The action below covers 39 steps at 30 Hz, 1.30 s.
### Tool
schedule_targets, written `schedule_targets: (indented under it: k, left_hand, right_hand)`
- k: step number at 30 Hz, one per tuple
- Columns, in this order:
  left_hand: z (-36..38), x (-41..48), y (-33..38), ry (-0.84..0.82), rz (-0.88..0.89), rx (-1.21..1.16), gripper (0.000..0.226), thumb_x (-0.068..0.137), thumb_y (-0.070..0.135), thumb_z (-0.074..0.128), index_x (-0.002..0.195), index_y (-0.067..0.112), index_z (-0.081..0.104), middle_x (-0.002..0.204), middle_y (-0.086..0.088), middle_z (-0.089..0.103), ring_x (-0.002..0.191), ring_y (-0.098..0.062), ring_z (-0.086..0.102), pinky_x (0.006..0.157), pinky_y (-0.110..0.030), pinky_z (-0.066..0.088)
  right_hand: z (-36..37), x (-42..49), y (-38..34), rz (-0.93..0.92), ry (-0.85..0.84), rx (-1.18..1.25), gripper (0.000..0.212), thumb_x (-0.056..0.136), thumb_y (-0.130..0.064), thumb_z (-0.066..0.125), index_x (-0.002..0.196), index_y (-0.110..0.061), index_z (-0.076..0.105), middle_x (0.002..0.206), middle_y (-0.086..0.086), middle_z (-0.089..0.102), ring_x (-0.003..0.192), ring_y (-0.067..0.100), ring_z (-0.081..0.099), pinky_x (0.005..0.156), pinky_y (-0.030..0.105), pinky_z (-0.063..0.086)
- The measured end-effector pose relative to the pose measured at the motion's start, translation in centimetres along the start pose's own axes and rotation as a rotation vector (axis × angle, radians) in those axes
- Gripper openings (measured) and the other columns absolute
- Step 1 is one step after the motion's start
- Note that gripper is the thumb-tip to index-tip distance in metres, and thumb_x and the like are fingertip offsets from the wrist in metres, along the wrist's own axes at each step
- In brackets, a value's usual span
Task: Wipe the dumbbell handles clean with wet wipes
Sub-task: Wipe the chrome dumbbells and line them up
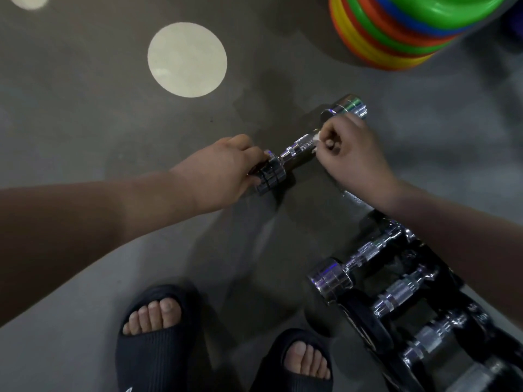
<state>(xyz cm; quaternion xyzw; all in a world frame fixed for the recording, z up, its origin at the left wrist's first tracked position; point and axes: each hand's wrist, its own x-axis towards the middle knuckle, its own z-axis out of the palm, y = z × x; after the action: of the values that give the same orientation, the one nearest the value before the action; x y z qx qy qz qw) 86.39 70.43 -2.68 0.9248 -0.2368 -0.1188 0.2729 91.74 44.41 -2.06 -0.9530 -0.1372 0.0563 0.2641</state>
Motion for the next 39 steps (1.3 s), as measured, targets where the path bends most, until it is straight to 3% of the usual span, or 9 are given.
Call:
schedule_targets:
  k: [3, 6, 10, 17, 21, 25, 30, 35, 39]
  left_hand:
    - [-0.1, 0.0, 0.1, 0.002, 0.003, -0.004, 0.042, 0.09, 0.021, 0.069, 0.13, 0.013, 0.062, 0.108, -0.011, 0.057, 0.098, -0.037, 0.059, 0.085, -0.036, 0.046]
    - [0.0, 0.0, 0.1, -0.008, -0.014, -0.019, 0.044, 0.09, 0.022, 0.068, 0.133, 0.015, 0.06, 0.108, -0.009, 0.056, 0.1, -0.036, 0.059, 0.086, -0.037, 0.047]
    - [0.0, 0.0, 0.2, -0.019, 0.001, -0.023, 0.045, 0.09, 0.023, 0.069, 0.133, 0.015, 0.06, 0.108, -0.009, 0.056, 0.1, -0.035, 0.059, 0.087, -0.039, 0.049]
    - [-0.1, 0.0, 0.3, -0.028, 0.012, -0.009, 0.042, 0.089, 0.021, 0.07, 0.129, 0.013, 0.062, 0.104, -0.012, 0.057, 0.094, -0.037, 0.06, 0.084, -0.041, 0.05]
    - [0.1, 0.0, 0.5, -0.038, 0.013, 0.018, 0.042, 0.089, 0.027, 0.066, 0.129, 0.015, 0.062, 0.101, -0.01, 0.055, 0.09, -0.037, 0.059, 0.083, -0.045, 0.052]
    - [0.0, -0.1, 0.7, -0.055, -0.005, 0.031, 0.05, 0.085, 0.037, 0.052, 0.13, 0.017, 0.062, 0.104, -0.009, 0.055, 0.088, -0.037, 0.06, 0.082, -0.046, 0.053]
    - [0.2, -0.6, 1.0, -0.024, 0.012, 0.04, 0.041, 0.085, 0.031, 0.059, 0.122, 0.014, 0.066, 0.108, -0.012, 0.057, 0.088, -0.036, 0.06, 0.085, -0.044, 0.053]
    - [0.3, -0.6, 1.6, -0.017, 0.041, 0.09, 0.036, 0.083, 0.031, 0.059, 0.111, 0.01, 0.067, 0.113, -0.013, 0.061, 0.086, -0.035, 0.059, 0.084, -0.044, 0.053]
    - [0.6, -0.8, 1.6, -0.03, 0.086, 0.114, 0.04, 0.085, 0.031, 0.058, 0.118, 0.01, 0.066, 0.116, -0.011, 0.062, 0.087, -0.034, 0.058, 0.086, -0.04, 0.05]
  right_hand:
    - [0.1, 0.8, -0.8, 0.007, 0.171, 0.038, 0.008, 0.087, -0.014, 0.065, 0.087, -0.013, 0.058, 0.089, 0.0, 0.059, 0.074, 0.01, 0.055, 0.071, 0.018, 0.045]
    - [1.0, 0.8, -0.5, -0.007, 0.151, 0.035, 0.006, 0.088, -0.018, 0.07, 0.089, -0.013, 0.067, 0.091, -0.001, 0.066, 0.084, 0.014, 0.062, 0.079, 0.031, 0.051]
    - [1.5, 0.1, 0.4, 0.004, 0.121, 0.06, 0.011, 0.09, -0.019, 0.072, 0.09, -0.008, 0.073, 0.096, 0.006, 0.07, 0.092, 0.012, 0.063, 0.087, 0.017, 0.048]
    - [1.7, -0.3, 0.4, -0.016, 0.112, 0.05, 0.012, 0.093, -0.015, 0.068, 0.091, -0.004, 0.072, 0.127, 0.006, 0.059, 0.105, 0.005, 0.061, 0.097, 0.02, 0.05]
    - [1.2, -0.3, 0.3, -0.124, 0.1, -0.029, 0.01, 0.091, -0.012, 0.066, 0.094, -0.006, 0.073, 0.103, 0.009, 0.071, 0.097, 0.027, 0.068, 0.087, 0.043, 0.055]
    - [0.5, 0.3, 0.8, -0.224, 0.063, -0.228, 0.02, 0.099, -0.022, 0.057, 0.101, -0.01, 0.072, 0.093, 0.011, 0.066, 0.086, 0.034, 0.063, 0.077, 0.042, 0.052]
    - [2.3, -0.3, 0.0, -0.192, 0.112, -0.192, 0.022, 0.098, -0.018, 0.057, 0.102, -0.002, 0.072, 0.091, 0.018, 0.06, 0.08, 0.036, 0.062, 0.071, 0.044, 0.053]
    - [2.4, -0.7, -0.8, -0.526, -0.148, -0.293, 0.021, 0.093, -0.001, 0.06, 0.113, 0.0, 0.068, 0.093, 0.018, 0.057, 0.084, 0.035, 0.056, 0.072, 0.04, 0.048]
    - [0.7, 0.2, 1.4, -0.337, -0.013, -0.36, 0.016, 0.088, 0.005, 0.058, 0.101, 0.005, 0.066, 0.091, 0.023, 0.055, 0.081, 0.04, 0.057, 0.066, 0.046, 0.052]
